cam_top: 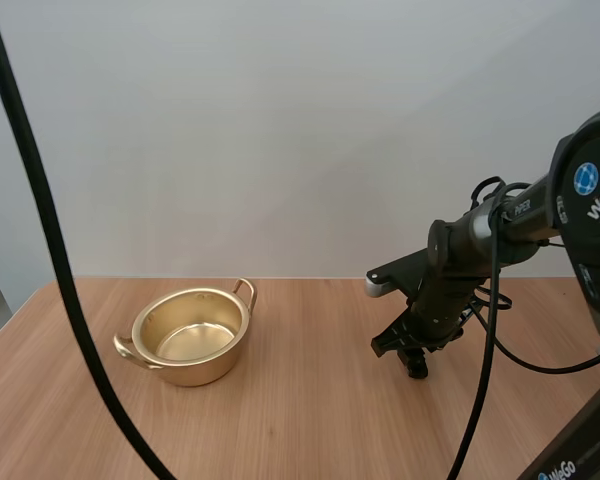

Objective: Open the pot, put the car inside, and close it

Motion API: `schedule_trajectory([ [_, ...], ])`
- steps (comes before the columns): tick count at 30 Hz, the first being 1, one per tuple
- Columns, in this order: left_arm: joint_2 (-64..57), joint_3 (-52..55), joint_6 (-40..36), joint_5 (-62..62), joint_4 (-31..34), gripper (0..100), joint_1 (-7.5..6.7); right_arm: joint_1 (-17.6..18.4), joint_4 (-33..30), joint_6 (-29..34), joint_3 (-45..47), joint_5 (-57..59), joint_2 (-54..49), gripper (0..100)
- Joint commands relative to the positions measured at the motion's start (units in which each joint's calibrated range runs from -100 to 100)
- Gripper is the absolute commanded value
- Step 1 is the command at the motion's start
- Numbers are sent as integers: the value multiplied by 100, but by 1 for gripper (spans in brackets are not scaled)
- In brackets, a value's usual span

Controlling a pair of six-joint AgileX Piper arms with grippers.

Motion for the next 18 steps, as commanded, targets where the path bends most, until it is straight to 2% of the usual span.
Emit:
schedule_trajectory([
  [1,6,-7,-1,11,6,0,-2,4,10,-2,-2,-4,3,34],
  [3,6,-7,-1,11,6,0,-2,4,63,-12,-2,-20,3,24],
  [6,6,-7,-1,11,10,0,-2,4,222,-133,-2,-20,3,23],
  [8,6,-7,-1,11,10,0,-2,4,258,-159,-2,-20,3,30],
  [13,6,-7,33,11,9,0,-2,4,258,-190,-2,-43,3,64],
  [14,6,-7,33,11,9,0,-2,4,258,-190,-2,-68,3,67],
  [18,6,-7,33,11,9,0,-2,4,258,-190,-2,-236,18,66],
])
